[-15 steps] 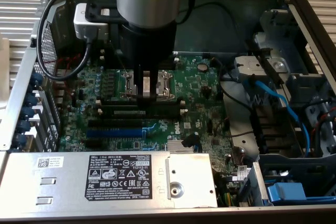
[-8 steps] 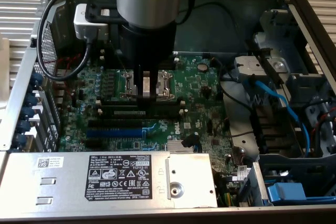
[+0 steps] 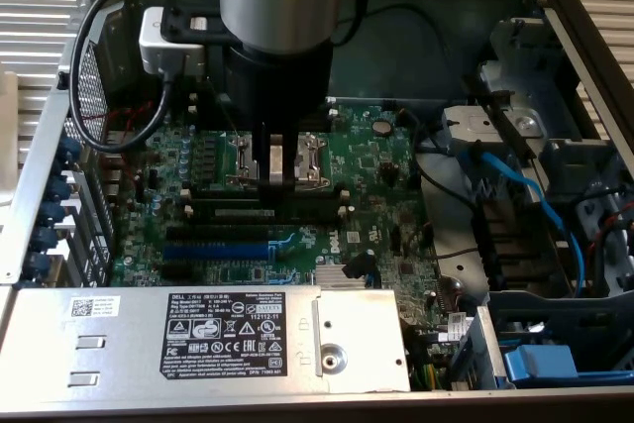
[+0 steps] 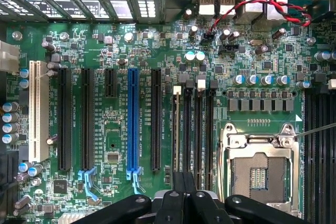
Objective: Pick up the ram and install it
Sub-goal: 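Press down the ram until it locks into place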
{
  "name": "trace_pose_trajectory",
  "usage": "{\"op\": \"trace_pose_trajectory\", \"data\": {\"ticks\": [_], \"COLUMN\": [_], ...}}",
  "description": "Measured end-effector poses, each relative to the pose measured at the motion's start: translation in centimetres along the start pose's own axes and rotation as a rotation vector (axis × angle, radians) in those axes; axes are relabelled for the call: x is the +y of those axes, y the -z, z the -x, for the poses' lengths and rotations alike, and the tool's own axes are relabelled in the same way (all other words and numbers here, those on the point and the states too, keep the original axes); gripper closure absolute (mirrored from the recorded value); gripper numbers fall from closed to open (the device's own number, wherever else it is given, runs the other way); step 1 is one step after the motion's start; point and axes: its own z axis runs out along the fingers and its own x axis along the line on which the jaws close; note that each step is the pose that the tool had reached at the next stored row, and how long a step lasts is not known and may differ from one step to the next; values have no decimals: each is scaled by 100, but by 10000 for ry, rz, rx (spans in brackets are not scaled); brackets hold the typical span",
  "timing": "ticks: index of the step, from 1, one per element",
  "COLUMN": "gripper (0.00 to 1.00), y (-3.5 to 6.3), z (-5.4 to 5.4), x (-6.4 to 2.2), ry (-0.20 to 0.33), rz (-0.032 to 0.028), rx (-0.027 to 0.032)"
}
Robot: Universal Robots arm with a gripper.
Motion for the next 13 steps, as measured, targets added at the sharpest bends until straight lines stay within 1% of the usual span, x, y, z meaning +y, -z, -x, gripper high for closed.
{"op": "trace_pose_trajectory", "data": {"ticks": [5,7,13], "gripper": [90,90,90], "y": [27,49,168], "z": [2,2,6], "x": [2,6,5], "ry": [0,-6,-1], "rz": [-6,2,1], "rx": [-11,-5,1]}}
